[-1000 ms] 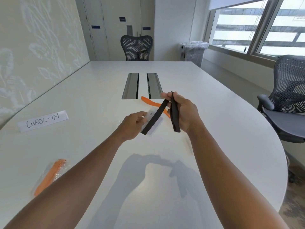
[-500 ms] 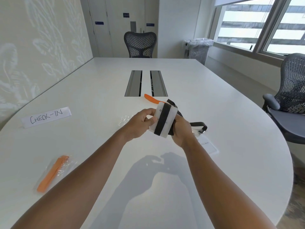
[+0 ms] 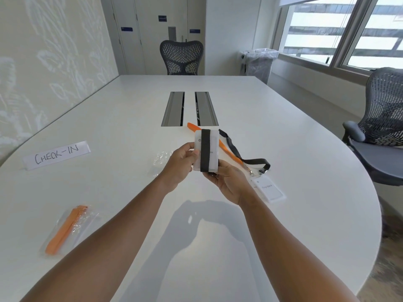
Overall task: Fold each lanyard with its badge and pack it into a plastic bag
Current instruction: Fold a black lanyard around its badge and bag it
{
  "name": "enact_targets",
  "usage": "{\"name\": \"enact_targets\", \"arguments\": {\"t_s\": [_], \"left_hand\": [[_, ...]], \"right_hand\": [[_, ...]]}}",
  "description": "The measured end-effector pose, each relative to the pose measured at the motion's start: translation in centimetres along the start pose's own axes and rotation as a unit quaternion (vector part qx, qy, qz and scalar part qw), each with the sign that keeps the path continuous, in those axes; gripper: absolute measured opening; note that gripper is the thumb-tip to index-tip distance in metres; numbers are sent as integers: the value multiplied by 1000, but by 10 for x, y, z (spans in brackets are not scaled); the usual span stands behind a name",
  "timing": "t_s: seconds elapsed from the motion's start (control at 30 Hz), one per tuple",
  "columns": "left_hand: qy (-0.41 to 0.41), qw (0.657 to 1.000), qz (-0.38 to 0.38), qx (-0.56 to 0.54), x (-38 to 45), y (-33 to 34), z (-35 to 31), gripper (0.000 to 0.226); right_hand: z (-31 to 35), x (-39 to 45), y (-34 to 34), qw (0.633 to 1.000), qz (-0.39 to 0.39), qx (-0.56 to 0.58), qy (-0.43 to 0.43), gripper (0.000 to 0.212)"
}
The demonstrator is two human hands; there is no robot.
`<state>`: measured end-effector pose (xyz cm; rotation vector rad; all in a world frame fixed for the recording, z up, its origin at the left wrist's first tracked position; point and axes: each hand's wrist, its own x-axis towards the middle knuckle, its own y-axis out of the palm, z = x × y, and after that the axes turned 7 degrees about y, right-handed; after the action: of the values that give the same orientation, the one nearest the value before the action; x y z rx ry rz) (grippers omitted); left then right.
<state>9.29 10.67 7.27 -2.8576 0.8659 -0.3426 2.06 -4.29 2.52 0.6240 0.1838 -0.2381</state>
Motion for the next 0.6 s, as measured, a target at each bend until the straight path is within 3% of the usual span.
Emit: {"name": "enact_targets", "arguments": {"t_s": [0.1,0.23,0.4,0.53,0.6], "left_hand": [[-14,1000,-6,-13,-2,0,6,22],[-34,999,-23,-20,0,1,9,25],[-28,999,-41,-18,2,0,10,24],[-15,997,-78,-8,7,1,10,19],[-1,995,-96,12,8,2,10,19]], "right_hand": [[-4,-3,-4,1000,17,-17,-1,43],[-6,-8,-3,988,-8,-151,-21,58],[-6,-11,4,964,-78,-252,-28,36],[-3,-13,11,951,-80,-299,-16,13],[-1,-14,13,944,-74,-322,6,15]]}}
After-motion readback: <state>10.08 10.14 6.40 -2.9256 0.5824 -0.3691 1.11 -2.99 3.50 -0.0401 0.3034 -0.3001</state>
